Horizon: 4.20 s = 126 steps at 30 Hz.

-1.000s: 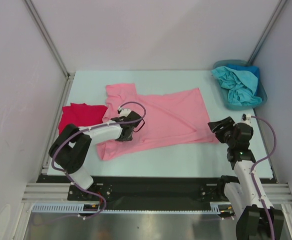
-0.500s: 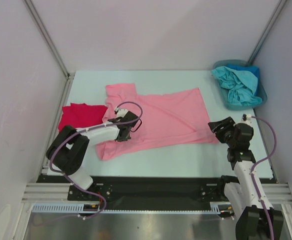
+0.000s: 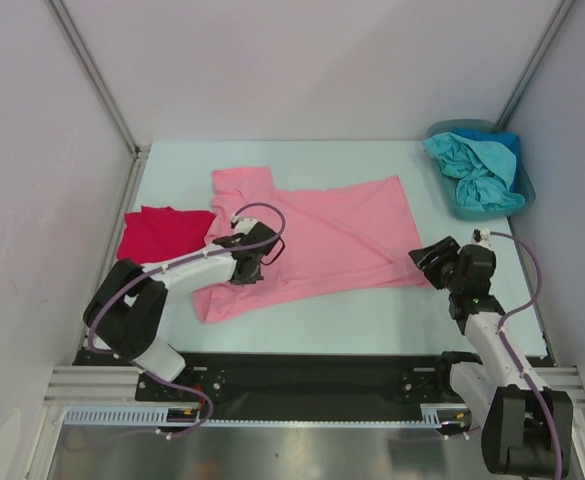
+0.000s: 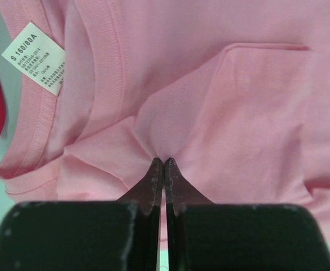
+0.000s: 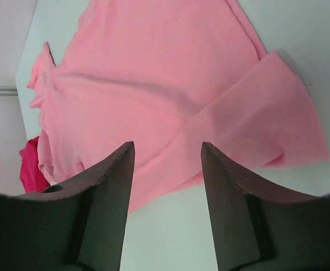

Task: Fold and stack the t-shirts
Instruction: Flatten the tshirt out

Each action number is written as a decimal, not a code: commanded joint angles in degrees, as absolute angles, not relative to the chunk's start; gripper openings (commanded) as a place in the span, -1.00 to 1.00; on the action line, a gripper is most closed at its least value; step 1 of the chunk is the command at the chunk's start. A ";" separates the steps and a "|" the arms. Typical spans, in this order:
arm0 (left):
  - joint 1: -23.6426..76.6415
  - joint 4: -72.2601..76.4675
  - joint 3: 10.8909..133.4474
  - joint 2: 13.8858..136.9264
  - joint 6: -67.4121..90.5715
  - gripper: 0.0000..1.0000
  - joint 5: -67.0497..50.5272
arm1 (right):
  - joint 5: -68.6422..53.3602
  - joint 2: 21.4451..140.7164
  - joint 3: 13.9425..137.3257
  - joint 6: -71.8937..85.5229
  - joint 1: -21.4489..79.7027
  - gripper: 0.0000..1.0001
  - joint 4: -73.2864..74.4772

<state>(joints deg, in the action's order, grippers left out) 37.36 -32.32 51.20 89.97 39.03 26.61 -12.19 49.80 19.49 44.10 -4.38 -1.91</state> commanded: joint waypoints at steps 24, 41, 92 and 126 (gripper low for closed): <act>70.37 -45.61 50.63 68.74 58.00 -1.00 19.60 | -4.83 64.77 24.17 46.05 -0.18 0.10 -11.07; 85.52 -66.80 48.87 56.51 78.92 -0.99 24.17 | 0.00 80.33 30.94 47.29 2.20 0.11 -14.15; 101.60 -71.28 55.02 67.50 93.95 0.13 29.79 | 2.99 68.20 33.05 46.41 -8.44 0.18 3.34; 80.51 -55.72 55.11 59.94 68.99 0.23 35.42 | -1.67 70.31 25.84 43.16 -7.82 0.13 3.17</act>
<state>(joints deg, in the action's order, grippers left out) 80.90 -57.25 54.02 61.10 71.07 35.46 -0.95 69.63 26.04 44.10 -7.68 4.58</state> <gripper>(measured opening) 0.620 0.567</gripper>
